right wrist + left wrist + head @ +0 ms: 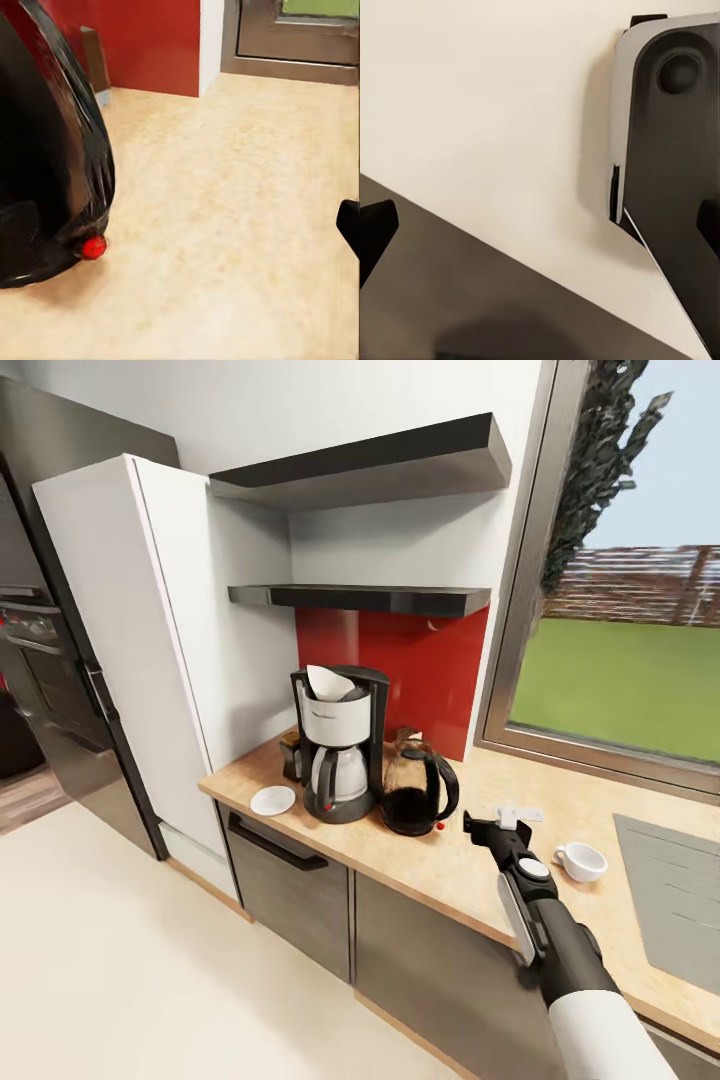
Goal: Set up a coffee station on the kitchen countertop: keep the coffee maker on the countertop, move the bottle of coffee from the kitchen shelf to the counter next to the coffee maker, place a paper coffee filter on top of the coffee maker, put the saucer next to the coffee maker with the coffee cup on the saucer, and place the electric kettle next to the coffee maker.
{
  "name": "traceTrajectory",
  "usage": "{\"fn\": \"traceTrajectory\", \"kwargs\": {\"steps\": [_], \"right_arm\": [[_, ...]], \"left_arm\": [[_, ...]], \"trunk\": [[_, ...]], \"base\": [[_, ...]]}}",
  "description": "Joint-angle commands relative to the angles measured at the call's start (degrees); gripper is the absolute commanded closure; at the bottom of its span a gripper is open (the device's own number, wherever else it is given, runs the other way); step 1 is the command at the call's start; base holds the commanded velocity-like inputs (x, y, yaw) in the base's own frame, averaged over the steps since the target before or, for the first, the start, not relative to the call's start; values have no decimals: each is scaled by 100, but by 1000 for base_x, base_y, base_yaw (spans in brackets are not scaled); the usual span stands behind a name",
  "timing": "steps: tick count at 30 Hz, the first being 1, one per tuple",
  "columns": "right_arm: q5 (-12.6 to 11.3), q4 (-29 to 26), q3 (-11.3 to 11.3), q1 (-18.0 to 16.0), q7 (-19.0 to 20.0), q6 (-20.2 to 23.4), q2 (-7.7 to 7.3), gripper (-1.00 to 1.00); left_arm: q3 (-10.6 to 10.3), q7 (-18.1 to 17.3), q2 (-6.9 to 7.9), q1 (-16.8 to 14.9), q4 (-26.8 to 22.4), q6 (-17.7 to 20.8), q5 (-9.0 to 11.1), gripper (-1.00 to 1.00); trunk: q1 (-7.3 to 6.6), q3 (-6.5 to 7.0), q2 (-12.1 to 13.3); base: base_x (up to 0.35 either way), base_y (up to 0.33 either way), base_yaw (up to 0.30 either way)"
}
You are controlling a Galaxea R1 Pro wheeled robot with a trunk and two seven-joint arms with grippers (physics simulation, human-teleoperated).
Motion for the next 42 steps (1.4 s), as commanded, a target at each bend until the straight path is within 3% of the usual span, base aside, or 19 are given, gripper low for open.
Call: {"fn": "traceTrajectory", "kwargs": {"steps": [1, 3, 5, 8, 9, 13, 14, 20, 24, 31, 42], "right_arm": [[-10, 27, -60, -4, -12, 32, -125, -100], [-14, 154, -129, -4, -12, 32, -219, -100], [-18, 441, -509, -4, -18, 33, -355, -100], [-18, 505, -1137, -4, -20, 45, -396, -100], [-18, 507, -1232, -4, -20, 46, -401, -100], [-18, 471, -1546, -4, -20, 55, -423, -100], [-18, 297, -1608, -10, -20, 76, -451, -100], [4, -289, -1601, -32, -387, 757, -464, -100], [8, -568, -1306, -38, -511, 1497, -455, -100], [15, -1253, -1188, -32, -538, 1808, -416, -100], [3, -1272, -1174, -30, -532, 1895, -393, -100]], "left_arm": [[2, 8, -5, -6, 1, 16, -31, -100], [-11, 8, -7, -7, 3, 16, -35, -100], [-21, 4, -8, -13, 1, 14, -38, -100], [-23, -8, -34, -16, 2, -57, -38, -100], [-23, -10, -43, -17, 2, -112, -39, -100], [-23, -20, -70, -46, 1, -677, -39, -100], [1, -42, -34, -217, 8, -877, -28, -100], [36, -50, 7, -520, -1, -998, -22, -100], [32, -52, 14, -587, 3, -1015, -22, -100], [20, -60, 13, -594, 1, -1037, -30, -100], [1, -55, 15, -551, 4, -1039, -30, -100]], "trunk": [[4, -13, -13], [4, -13, -13], [4, -13, -13], [4, -13, -13], [4, -13, -13], [4, -13, -13], [4, -13, -13], [4, -13, -13], [4, -13, -13], [4, -13, -13], [4, -13, -13]], "base": [[0, 0, 0], [0, 0, 0], [0, 0, 0], [0, 0, 0], [0, 0, 0], [0, 0, 0], [0, 0, 0], [0, 0, 0], [0, 0, 0], [0, 0, -106], [0, 0, -290]]}}
